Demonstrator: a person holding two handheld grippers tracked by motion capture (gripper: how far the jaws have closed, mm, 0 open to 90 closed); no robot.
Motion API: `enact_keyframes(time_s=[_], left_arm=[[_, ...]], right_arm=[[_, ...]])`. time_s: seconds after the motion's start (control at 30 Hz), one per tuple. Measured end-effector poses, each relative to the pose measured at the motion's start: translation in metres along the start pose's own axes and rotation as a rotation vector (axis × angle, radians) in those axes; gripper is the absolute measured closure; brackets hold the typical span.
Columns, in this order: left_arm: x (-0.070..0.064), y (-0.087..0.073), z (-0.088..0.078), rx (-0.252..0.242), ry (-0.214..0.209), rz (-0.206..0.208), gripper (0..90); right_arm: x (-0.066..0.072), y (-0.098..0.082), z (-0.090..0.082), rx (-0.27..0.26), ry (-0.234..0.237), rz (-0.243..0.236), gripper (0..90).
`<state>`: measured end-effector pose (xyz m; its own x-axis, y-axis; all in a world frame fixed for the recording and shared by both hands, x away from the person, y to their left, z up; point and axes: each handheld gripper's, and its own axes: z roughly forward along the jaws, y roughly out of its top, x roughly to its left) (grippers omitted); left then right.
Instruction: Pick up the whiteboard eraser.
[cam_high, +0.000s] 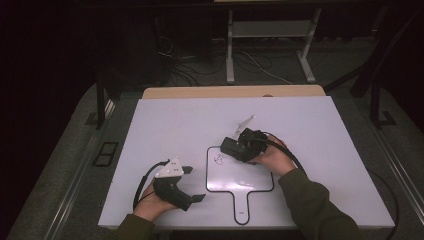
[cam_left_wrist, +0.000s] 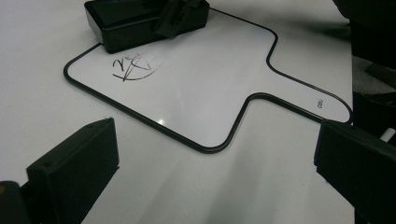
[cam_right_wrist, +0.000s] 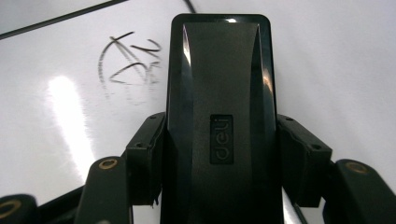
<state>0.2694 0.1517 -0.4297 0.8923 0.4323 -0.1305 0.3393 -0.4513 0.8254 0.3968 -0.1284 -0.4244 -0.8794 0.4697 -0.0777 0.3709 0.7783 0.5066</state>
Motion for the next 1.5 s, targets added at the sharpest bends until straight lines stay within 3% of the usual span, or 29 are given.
enact_keyframes(time_s=[0.13,0.37,0.47,0.57,0.67,0.93,1.03,1.27,1.5], left_arm=[[0.0,0.0,0.0,0.003,0.0,0.006,0.0],[-0.001,0.0,0.0,-0.001,0.0,0.002,0.0],[-0.001,0.0,0.0,0.003,0.0,0.002,0.0],[-0.001,0.0,0.0,0.0,0.0,0.002,0.0],[0.0,0.0,0.0,0.004,0.001,0.003,0.0],[0.0,0.0,0.0,0.002,0.0,0.003,0.0],[0.0,0.0,0.0,0.001,0.0,0.001,0.0],[0.0,0.0,0.0,0.006,0.0,0.006,0.0],[-0.001,0.0,0.001,0.0,0.0,-0.002,0.0]], right_arm=[[0.001,0.001,0.0,0.004,0.001,-0.002,38.5],[0.035,0.006,0.0,-0.006,0.064,-0.097,38.5],[0.039,0.009,0.001,-0.005,0.063,-0.125,38.5],[0.033,0.01,0.003,-0.009,0.068,-0.092,38.5],[0.022,0.012,0.004,0.005,0.034,-0.081,38.5],[-0.002,0.016,0.009,0.011,0.012,-0.009,38.5],[-0.002,0.017,0.009,0.017,0.001,-0.021,38.5],[0.022,0.019,0.007,0.017,0.04,-0.069,38.5],[0.042,0.022,0.007,0.007,0.068,-0.147,38.5]])
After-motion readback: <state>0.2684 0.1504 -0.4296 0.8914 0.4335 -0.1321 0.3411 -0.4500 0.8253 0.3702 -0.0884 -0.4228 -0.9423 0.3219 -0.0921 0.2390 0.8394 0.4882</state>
